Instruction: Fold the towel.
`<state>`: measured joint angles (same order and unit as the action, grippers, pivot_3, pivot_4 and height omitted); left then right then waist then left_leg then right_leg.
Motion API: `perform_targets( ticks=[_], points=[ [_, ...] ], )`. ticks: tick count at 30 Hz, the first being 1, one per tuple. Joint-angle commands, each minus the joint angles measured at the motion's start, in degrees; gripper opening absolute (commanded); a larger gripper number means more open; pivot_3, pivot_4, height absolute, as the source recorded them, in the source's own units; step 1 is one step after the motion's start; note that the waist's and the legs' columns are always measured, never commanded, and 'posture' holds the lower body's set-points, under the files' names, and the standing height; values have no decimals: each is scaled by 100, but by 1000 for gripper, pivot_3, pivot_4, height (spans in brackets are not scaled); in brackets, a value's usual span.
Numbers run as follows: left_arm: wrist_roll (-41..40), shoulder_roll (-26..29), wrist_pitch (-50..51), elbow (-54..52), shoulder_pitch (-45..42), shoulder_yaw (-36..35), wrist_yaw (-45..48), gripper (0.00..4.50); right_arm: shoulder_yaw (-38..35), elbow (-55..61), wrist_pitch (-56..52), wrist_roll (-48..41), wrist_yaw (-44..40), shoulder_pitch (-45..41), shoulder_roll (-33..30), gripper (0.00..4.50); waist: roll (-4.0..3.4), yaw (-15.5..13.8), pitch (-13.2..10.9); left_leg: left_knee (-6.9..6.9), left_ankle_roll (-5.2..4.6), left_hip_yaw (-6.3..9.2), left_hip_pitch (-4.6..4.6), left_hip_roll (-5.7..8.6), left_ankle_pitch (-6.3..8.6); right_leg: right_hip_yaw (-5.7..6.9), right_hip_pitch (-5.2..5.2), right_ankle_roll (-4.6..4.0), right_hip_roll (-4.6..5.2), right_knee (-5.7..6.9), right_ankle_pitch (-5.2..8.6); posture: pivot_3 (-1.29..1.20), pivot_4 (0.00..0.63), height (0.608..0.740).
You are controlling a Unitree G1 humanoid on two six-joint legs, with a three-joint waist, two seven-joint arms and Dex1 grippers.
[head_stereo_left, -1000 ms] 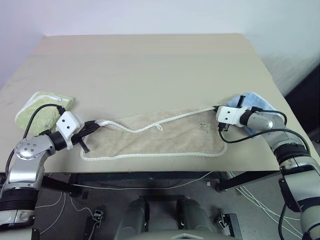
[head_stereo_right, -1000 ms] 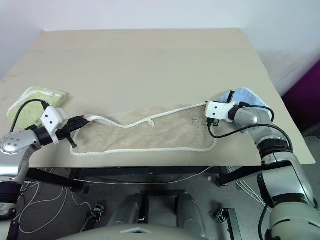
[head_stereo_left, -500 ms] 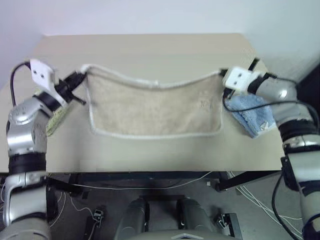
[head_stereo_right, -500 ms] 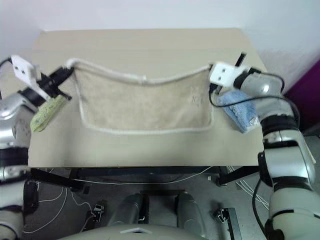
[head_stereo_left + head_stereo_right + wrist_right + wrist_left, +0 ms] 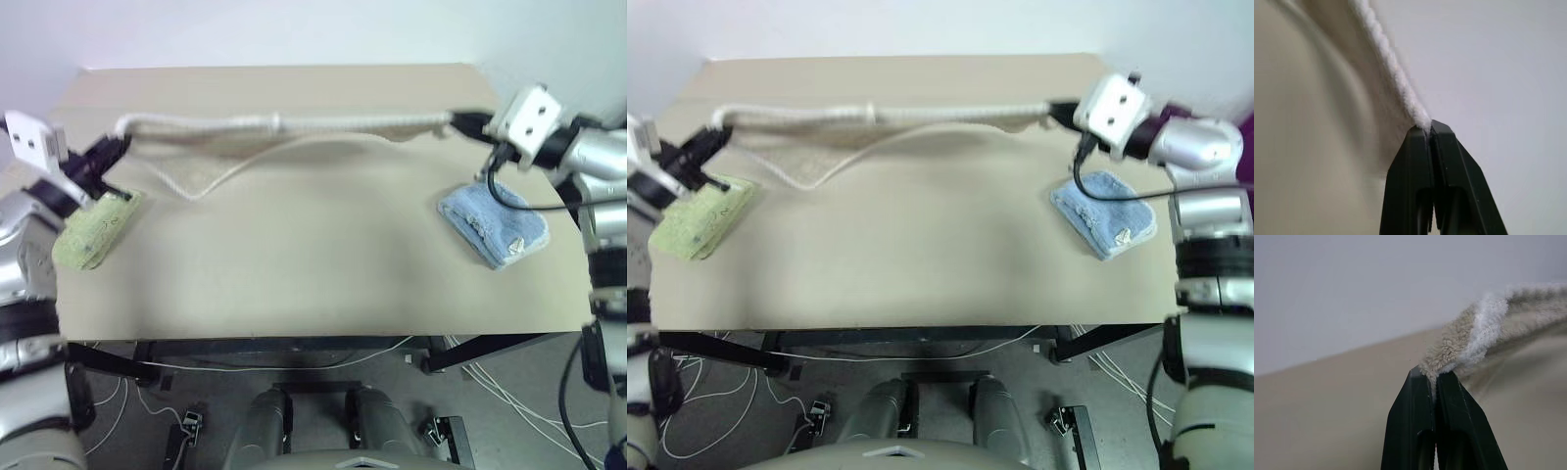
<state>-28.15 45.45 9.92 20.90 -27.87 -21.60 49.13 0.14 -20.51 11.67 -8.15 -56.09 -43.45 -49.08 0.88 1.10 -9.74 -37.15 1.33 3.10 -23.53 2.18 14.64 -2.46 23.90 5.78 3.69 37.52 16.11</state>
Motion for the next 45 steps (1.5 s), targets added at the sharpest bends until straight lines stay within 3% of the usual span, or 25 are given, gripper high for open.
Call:
perform_targets(
  ticks=[1,7,11,18,29,35,45],
  points=[
    [-443,277,535,-1011,803,-282,557,0,-397,1195,-826,-628,-391,646,-336,49,-1,-15,0,0,0,0,-2,1,0,-1,6,0,1,-5,0,0,150,740],
    [-540,642,1029,-2074,2907,-466,1421,0,-843,2633,-1929,-1367,-1107,2646,-912,49,-1,-49,0,4,-7,6,2,-1,5,-5,-6,-1,12,-21,1,0,150,740],
    [-409,844,1050,-2346,3749,-507,1738,0,-1105,2981,-2350,-1635,-1266,3233,-1061,49,-4,-38,0,5,-8,8,24,-4,7,-4,-30,-4,15,-25,1,0,150,740],
    [-490,915,1272,-2532,4161,-698,1859,0,-1319,3124,-2559,-1708,-1716,3735,-1335,49,-5,-55,1,8,-12,13,27,-4,10,3,-43,-5,22,-39,2,0,150,740],
    [-274,521,1329,-1680,2777,-380,905,0,-316,1486,-1754,-570,-1063,1678,-592,49,-7,-34,1,9,-12,10,25,0,10,5,-36,-3,20,-38,1,0,150,740],
    [248,314,959,-1043,2115,26,493,0,286,-172,-772,252,-751,466,13,49,-7,-26,0,7,-12,8,22,2,10,6,-29,-2,16,-34,0,0,150,740],
    [886,-27,481,-94,1242,584,42,0,711,-2409,355,995,-459,-626,664,49,-6,-29,0,4,-11,3,14,4,9,8,-17,-1,8,-28,0,0,150,740]
  ],
)
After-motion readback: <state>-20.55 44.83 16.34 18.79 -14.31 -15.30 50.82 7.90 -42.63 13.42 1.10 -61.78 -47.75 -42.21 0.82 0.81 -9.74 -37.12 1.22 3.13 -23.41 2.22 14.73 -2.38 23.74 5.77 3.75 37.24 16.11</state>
